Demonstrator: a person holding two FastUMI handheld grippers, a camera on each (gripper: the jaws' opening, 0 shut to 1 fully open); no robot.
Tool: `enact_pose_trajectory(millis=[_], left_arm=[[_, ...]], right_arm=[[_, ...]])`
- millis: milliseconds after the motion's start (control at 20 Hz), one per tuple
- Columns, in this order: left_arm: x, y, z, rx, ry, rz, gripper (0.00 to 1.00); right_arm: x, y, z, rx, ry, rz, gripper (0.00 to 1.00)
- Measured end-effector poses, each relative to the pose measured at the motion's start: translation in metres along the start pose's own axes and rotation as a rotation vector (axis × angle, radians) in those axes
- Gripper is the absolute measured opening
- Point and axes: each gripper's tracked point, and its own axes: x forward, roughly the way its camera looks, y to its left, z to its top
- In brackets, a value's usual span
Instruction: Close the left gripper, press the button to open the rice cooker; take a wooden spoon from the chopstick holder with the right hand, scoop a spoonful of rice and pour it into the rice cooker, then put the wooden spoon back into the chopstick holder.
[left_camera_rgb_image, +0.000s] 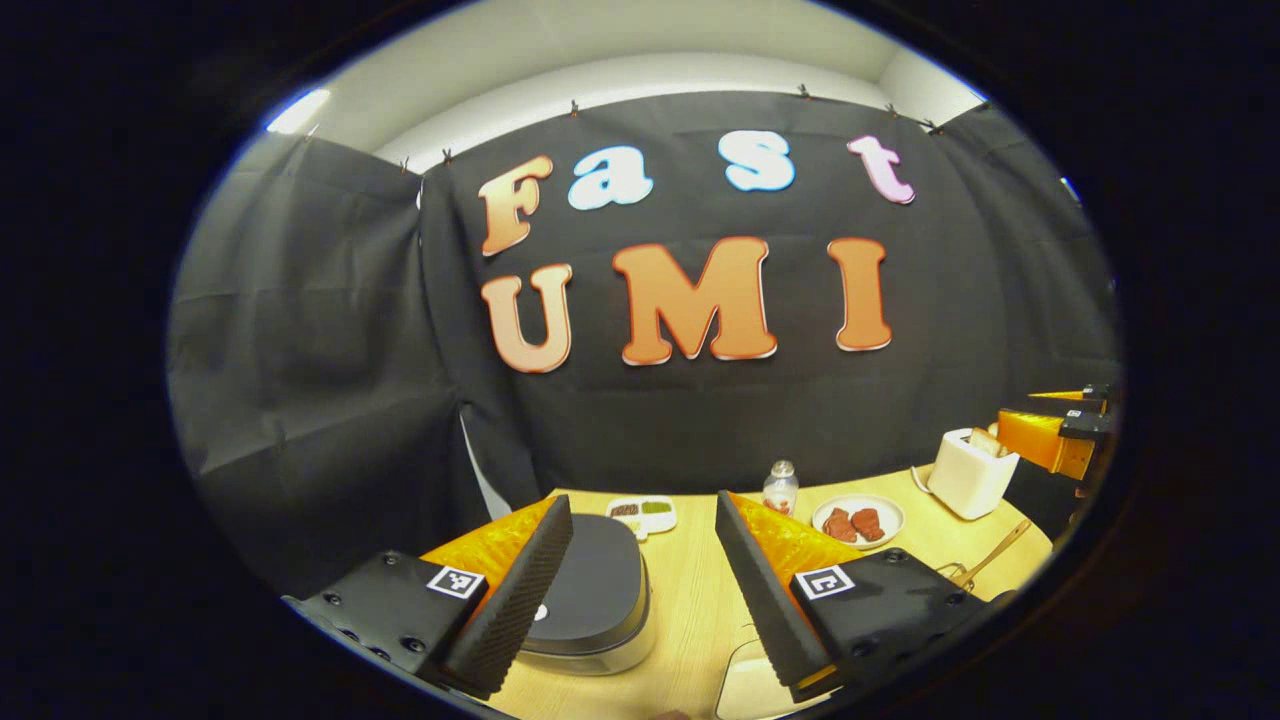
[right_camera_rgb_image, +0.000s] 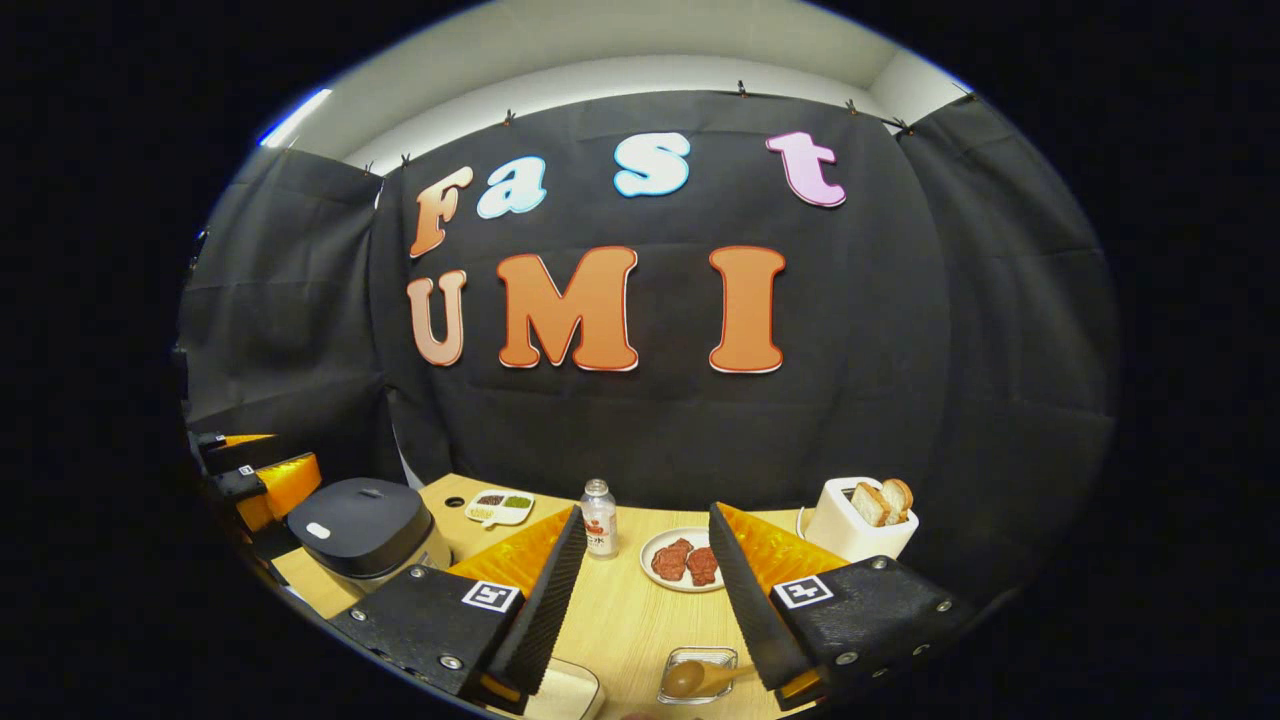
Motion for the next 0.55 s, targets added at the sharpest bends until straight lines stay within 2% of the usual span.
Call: enact_pose_trajectory(millis=[150,300,450,550], left_arm=[[-0.004,-0.019,0.026,-0.006,-0.073,-0.063,0.97],[-0.012,-0.032,0.037,-0.014,-0.108,-0.091,0.97],[-0.022,-0.042,0.052,0.009,-0.163,-0.109,0.98],[-0.026,-0.051,0.049,0.005,-0.162,-0.136,0.97]], right_arm=[[-0.008,0.001,0.029,0.011,-0.074,-0.002,0.82],[-0.014,0.002,0.026,-0.049,-0.095,-0.014,0.77],[-0.021,0.011,0.031,-0.024,-0.099,0.008,0.77],[-0.022,0.006,0.035,-0.010,-0.115,-0.013,0.78]])
